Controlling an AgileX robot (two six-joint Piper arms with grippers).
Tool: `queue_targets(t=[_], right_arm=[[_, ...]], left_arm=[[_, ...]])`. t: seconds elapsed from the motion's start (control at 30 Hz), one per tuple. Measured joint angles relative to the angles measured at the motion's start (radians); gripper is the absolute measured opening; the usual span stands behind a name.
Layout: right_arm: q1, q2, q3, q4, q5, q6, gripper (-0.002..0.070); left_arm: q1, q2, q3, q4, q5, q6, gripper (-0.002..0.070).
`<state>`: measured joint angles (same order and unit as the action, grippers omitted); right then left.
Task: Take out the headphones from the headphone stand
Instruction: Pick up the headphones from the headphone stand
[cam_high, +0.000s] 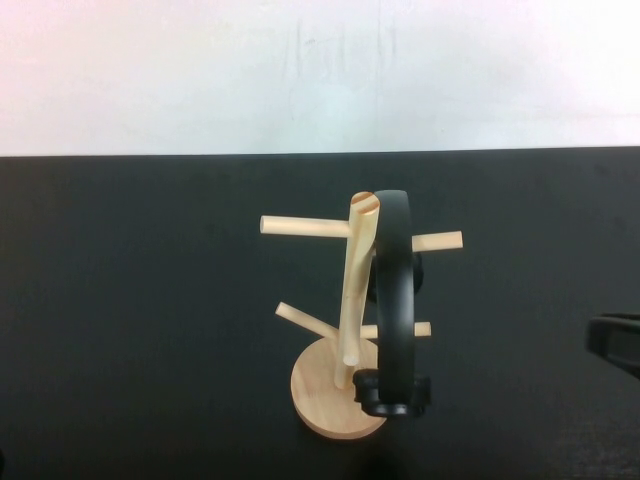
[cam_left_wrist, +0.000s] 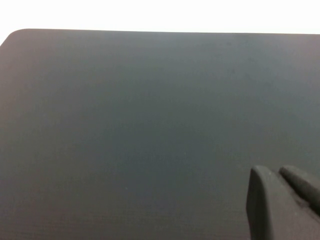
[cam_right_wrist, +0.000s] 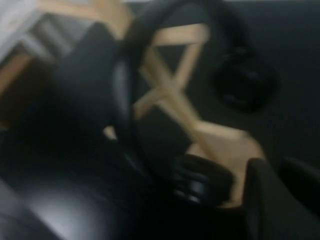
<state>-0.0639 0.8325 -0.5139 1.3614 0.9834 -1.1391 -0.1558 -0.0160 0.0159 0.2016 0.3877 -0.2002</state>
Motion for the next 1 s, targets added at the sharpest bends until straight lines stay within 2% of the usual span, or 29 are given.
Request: queue_targets(t=[0.17, 0.23, 0.4, 0.6, 0.77, 0.87, 1.0], right_arm=[[0.000, 0.058, -0.002, 0.139, 0.041, -0.096, 0.0315], [0.015, 0.076, -0.004, 0.162, 0.047, -0.123, 0.0384], [0.118, 0.127, -0.034, 0.163, 0.018, -0.135, 0.0394], [0.308, 0.213, -0.082, 0.167, -0.146, -0.169, 0.0394], [0.437, 0.309, -0.109, 0.249, -0.221, -0.226, 0.0394], [0.478, 0.374, -0.138, 0.346, -0.224, -0.283, 0.0394], [0.511, 0.460, -0.197, 0.362, -0.222, -0.299, 0.0393]], left_arm=[[0.000, 0.000, 0.000, 0.000, 0.000, 0.000, 0.0002], [0.000, 0.000, 0.000, 0.000, 0.000, 0.000, 0.0002], [0.000, 0.000, 0.000, 0.000, 0.000, 0.000, 0.0002], [0.000, 0.000, 0.000, 0.000, 0.000, 0.000, 0.0002], [0.000, 0.000, 0.000, 0.000, 0.000, 0.000, 0.0002], [0.000, 0.000, 0.000, 0.000, 0.000, 0.000, 0.0002], [0.000, 0.000, 0.000, 0.000, 0.000, 0.000, 0.0002]])
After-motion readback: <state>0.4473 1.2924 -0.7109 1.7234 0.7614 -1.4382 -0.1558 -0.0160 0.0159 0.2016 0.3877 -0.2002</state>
